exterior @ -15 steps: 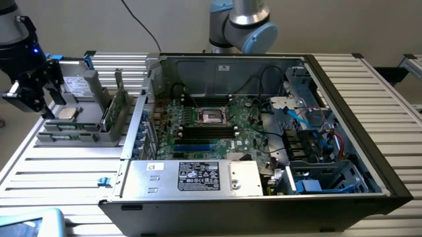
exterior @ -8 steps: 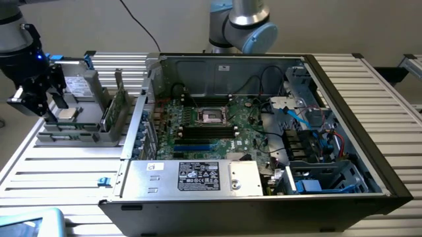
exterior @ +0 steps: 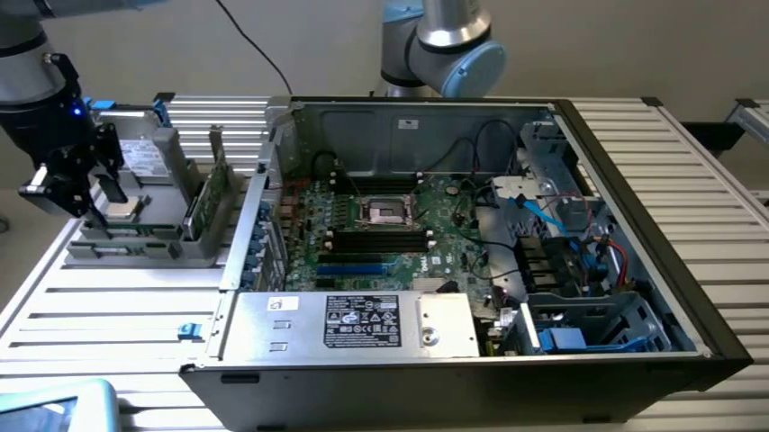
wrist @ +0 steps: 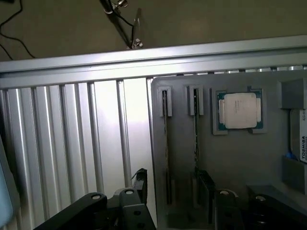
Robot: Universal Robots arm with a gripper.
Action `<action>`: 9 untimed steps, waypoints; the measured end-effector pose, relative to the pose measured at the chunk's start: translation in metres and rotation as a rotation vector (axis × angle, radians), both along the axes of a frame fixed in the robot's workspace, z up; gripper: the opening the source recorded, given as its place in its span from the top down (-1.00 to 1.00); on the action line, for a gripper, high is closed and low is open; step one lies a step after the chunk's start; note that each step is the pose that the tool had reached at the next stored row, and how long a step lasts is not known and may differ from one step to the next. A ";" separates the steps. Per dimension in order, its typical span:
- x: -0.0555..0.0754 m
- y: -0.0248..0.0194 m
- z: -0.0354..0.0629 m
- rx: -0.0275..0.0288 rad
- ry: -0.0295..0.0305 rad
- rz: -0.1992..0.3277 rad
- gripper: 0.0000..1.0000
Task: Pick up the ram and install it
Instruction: 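Pick up the ram and move it above insertion slot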
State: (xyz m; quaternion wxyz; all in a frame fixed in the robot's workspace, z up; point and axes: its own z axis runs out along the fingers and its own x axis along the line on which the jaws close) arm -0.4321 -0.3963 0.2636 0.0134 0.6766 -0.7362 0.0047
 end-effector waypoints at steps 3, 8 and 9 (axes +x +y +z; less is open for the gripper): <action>0.000 0.0000 -0.0019 0.0003 -0.0005 0.000 -0.08; 0.000 0.0000 -0.0108 0.0002 -0.0002 0.000 -0.08; 0.000 0.0000 -0.0126 0.0003 -0.0002 0.000 -0.08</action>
